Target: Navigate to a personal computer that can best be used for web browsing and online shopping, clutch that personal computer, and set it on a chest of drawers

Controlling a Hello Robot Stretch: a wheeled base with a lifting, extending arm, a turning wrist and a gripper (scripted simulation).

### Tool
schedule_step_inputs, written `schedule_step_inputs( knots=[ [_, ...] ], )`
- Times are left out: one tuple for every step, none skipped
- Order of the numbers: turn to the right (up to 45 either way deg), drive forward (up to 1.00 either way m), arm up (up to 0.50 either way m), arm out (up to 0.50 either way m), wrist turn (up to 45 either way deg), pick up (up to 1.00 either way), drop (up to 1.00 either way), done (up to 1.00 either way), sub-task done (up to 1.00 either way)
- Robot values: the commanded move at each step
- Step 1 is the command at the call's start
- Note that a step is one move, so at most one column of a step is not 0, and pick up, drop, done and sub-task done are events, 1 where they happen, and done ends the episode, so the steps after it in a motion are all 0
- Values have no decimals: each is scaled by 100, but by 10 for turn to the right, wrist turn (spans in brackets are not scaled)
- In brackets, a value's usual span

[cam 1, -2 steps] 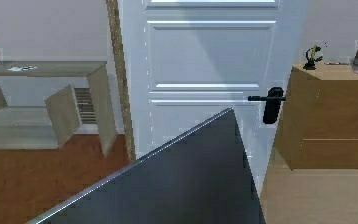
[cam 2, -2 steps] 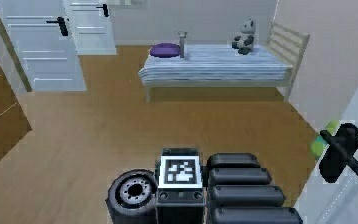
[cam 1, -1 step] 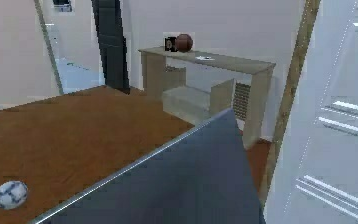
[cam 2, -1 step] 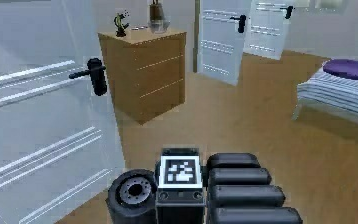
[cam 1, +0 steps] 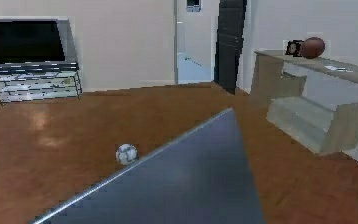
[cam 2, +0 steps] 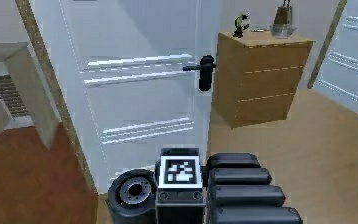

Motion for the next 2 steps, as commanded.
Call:
schedule_step_inputs(
  knots=[
    [0,60,0,0,0,0,0,0,0],
    [-450,0,0,0,0,0,0,0,0]
  ],
)
